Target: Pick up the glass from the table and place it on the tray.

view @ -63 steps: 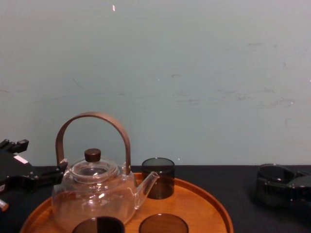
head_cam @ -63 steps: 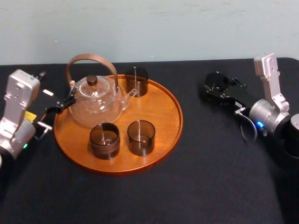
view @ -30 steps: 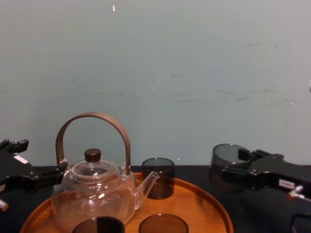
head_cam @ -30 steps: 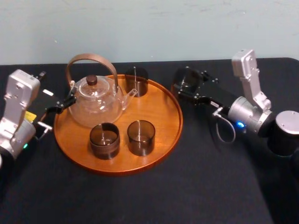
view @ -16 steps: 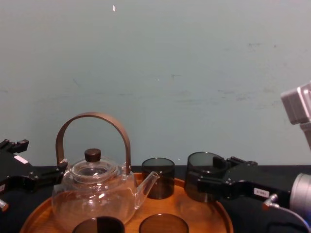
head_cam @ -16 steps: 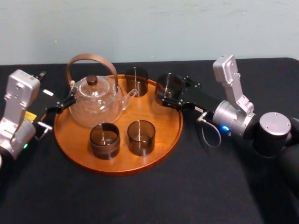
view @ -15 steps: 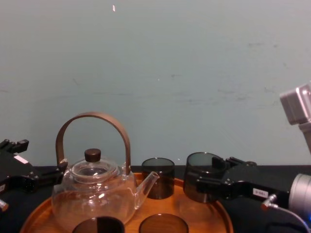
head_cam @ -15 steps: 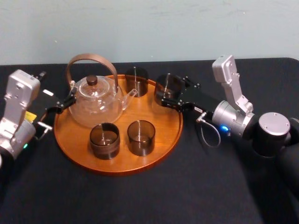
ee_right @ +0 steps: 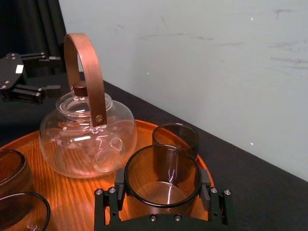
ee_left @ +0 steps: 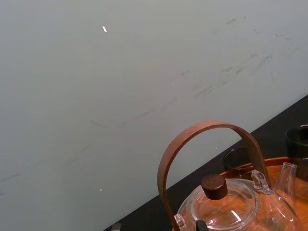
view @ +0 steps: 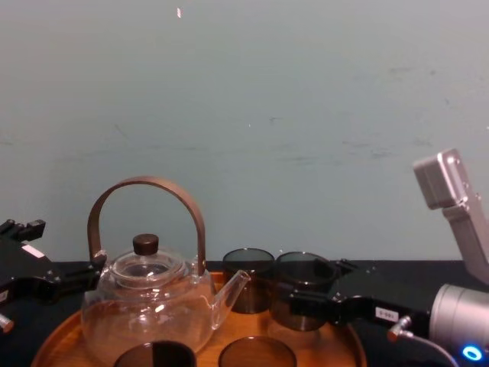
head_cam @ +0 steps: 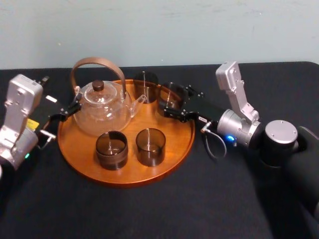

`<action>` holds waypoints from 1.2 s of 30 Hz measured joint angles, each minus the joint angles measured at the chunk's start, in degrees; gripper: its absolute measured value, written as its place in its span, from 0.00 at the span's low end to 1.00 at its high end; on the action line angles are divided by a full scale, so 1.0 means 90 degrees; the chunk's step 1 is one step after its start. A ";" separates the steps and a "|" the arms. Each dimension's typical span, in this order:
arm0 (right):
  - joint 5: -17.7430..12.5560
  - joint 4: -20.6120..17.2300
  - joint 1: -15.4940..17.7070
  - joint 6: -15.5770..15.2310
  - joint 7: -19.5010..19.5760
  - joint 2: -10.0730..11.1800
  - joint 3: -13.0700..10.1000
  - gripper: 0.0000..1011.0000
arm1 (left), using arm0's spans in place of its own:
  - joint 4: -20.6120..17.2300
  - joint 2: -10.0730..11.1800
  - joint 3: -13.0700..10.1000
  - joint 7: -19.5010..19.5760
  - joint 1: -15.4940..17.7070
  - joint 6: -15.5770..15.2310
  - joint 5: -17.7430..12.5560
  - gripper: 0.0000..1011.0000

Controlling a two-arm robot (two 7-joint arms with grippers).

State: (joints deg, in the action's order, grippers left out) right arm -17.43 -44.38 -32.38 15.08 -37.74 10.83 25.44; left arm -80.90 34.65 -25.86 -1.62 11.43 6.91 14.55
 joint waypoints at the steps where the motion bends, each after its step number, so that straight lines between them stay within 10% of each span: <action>1: 0.0013 0.0082 -0.0035 0.0020 -0.0016 -0.0030 0.0014 0.89 | 0.0000 0.0000 0.0000 0.0000 0.0000 0.0000 0.0000 1.00; 36: 0.0179 0.0642 -0.0209 0.0046 -0.0159 -0.0262 0.0102 0.89 | 0.0000 0.0000 0.0000 0.0000 0.0000 0.0000 0.0000 1.00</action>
State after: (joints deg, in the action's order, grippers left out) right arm -15.81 -38.60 -34.26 15.50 -39.17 8.47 26.36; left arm -80.90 34.64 -25.86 -1.62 11.43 6.91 14.55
